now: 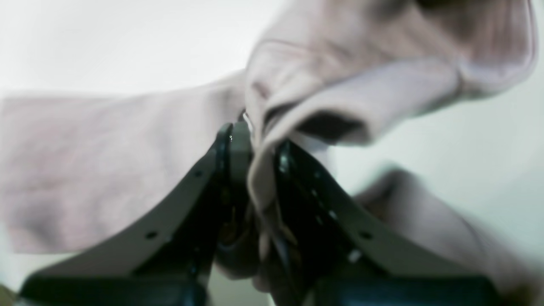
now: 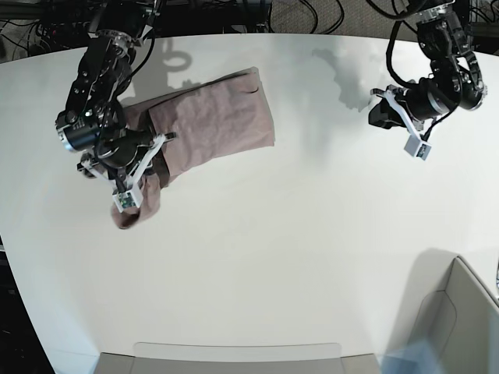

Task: Fold the T-shirt properly
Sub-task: 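Lift the shirt end with the right gripper and fold it over the bundle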

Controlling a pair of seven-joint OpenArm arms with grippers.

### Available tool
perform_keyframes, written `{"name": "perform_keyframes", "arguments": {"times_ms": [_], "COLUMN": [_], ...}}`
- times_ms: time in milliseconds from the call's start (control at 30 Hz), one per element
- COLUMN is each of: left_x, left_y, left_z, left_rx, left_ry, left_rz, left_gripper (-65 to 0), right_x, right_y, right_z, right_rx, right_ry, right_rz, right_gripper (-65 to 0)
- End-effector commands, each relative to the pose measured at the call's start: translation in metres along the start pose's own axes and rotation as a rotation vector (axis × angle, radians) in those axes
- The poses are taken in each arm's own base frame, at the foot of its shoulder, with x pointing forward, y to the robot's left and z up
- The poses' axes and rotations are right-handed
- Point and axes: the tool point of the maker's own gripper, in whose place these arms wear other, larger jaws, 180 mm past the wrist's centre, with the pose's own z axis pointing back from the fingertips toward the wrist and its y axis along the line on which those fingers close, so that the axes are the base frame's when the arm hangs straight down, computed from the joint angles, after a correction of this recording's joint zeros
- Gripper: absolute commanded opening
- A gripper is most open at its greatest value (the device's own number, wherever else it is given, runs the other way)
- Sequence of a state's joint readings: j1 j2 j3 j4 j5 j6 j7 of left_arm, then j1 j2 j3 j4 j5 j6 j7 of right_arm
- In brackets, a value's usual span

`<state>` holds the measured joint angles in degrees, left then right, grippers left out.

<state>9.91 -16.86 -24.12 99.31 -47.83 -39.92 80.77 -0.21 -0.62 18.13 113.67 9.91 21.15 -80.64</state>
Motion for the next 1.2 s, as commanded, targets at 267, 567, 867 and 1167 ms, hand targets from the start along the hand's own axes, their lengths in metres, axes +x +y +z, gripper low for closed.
{"name": "perform_keyframes", "arguments": {"times_ms": [267,567,867,1167], "left_x": [-0.024,-0.030,-0.030,-0.030], "left_y": [0.030,0.027,0.027,0.027], "left_z": [-0.003,-0.006,-0.007,-0.007], "left_rx": [0.004,-0.006,-0.008,-0.008], "left_ry": [0.074,0.085,0.085,0.086], "left_rz": [0.086,0.092,0.093,0.095], "left_gripper": [-54.2,-54.2,-54.2,-54.2], "right_x": [-0.007,0.001,0.008,-0.002], "right_y": [0.070,0.098,0.141,0.187], "right_z": [0.002,0.002,-0.002,-0.003], "right_rx": [0.135,0.198,0.279,0.340], "right_ry": [-0.005,-0.022,-0.030,0.055], "right_rz": [0.072,0.110,0.055,-0.039], "right_gripper": [-65.0,-65.0,-65.0,-47.4]}}
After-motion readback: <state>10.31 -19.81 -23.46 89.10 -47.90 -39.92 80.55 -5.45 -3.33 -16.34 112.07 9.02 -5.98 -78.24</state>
